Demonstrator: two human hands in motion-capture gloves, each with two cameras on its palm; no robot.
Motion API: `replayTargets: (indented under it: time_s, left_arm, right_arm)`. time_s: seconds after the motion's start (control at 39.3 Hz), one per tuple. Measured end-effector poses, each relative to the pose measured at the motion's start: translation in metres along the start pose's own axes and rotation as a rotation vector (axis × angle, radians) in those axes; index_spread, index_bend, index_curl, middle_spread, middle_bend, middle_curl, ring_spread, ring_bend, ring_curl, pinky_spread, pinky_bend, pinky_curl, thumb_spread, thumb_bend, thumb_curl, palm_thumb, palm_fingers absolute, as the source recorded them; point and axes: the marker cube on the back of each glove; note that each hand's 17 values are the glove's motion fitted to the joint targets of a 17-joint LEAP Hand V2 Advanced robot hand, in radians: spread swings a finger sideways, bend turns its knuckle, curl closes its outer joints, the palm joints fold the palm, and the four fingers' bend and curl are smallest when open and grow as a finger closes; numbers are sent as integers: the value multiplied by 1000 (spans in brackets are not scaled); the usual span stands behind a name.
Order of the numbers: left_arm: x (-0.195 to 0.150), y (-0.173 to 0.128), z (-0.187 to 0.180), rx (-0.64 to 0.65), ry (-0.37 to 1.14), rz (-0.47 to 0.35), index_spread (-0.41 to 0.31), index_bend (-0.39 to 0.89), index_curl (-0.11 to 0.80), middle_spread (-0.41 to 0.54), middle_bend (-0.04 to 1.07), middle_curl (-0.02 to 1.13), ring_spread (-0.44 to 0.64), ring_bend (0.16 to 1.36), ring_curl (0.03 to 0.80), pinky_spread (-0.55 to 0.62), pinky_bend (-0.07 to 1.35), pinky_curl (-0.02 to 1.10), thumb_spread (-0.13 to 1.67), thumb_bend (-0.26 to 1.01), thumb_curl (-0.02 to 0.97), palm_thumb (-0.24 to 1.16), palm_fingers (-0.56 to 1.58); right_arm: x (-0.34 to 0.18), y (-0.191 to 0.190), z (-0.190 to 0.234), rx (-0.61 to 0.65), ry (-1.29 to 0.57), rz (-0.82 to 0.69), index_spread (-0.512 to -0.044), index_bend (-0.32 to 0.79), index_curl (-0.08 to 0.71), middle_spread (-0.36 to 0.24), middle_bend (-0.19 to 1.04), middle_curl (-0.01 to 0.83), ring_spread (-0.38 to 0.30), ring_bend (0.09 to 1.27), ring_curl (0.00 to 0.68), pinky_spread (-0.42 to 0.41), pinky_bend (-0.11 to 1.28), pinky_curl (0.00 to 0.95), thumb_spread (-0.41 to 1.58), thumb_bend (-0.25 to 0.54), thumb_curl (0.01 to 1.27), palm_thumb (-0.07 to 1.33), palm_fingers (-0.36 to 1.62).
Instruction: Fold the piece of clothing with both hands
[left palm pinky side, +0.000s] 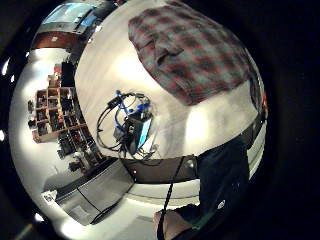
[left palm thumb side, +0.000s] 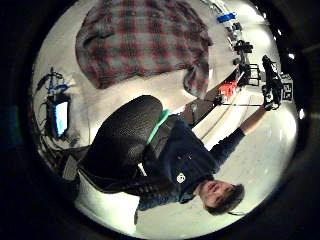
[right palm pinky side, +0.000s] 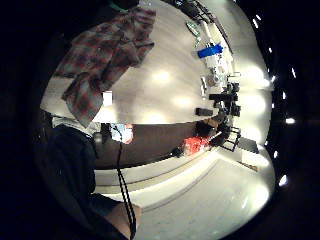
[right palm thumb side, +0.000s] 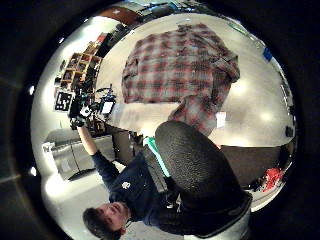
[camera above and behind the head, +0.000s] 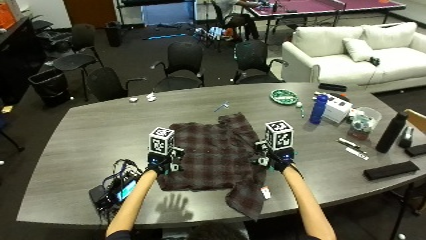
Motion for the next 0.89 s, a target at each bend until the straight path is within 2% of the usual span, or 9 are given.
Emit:
replayTargets:
  time_s: [0.1, 0.25, 0.36, 0.51, 0.74, 0.89]
  left_arm:
    - [0, -18, 27, -80, 24, -13, -73, 169, 296, 225, 165, 233, 471, 541, 218, 428, 398, 294, 1021, -2, 278, 168, 55]
    - [9, -8, 48, -176, 44, -48, -79, 150, 297, 245, 155, 231, 476, 574, 230, 440, 458, 316, 1032, 1, 298, 248, 66]
    - [8, -16, 70, -207, 56, -67, -85, 152, 301, 244, 162, 234, 465, 590, 238, 441, 478, 326, 1044, 6, 310, 307, 81]
    - [7, -26, 104, -330, 89, -82, -90, 167, 311, 235, 162, 238, 439, 596, 246, 438, 491, 333, 1067, 9, 327, 385, 101]
    - [13, -46, 137, -378, 86, -64, -85, 160, 320, 258, 160, 240, 445, 599, 253, 437, 516, 343, 1101, 23, 368, 508, 73]
    - [17, -46, 137, -392, 55, -69, -90, 144, 315, 194, 228, 272, 441, 567, 242, 429, 511, 338, 1121, 16, 388, 553, 128]
  right_arm:
    - [5, -16, 20, -37, 8, 8, -390, 113, 179, -10, 199, 310, 89, 452, 269, 247, 517, 336, 1178, -18, 247, 297, 170]
    - [11, -35, 50, -79, 13, 19, -391, 113, 178, -10, 202, 321, 88, 453, 273, 247, 525, 342, 1179, -17, 254, 302, 160]
    - [13, -46, 70, -110, 10, 12, -392, 108, 176, -5, 198, 325, 95, 460, 278, 247, 534, 346, 1175, -15, 263, 314, 149]
    - [10, -50, 82, -128, 19, 11, -393, 109, 172, -3, 199, 332, 98, 465, 283, 247, 545, 350, 1172, -18, 270, 318, 139]
    - [10, -63, 104, -162, 31, 12, -394, 114, 172, -2, 201, 341, 100, 471, 289, 247, 552, 352, 1170, -19, 277, 318, 133]
    - [7, -64, 115, -206, 23, -10, -395, 115, 173, -2, 201, 345, 101, 473, 292, 247, 555, 353, 1168, -16, 281, 325, 131]
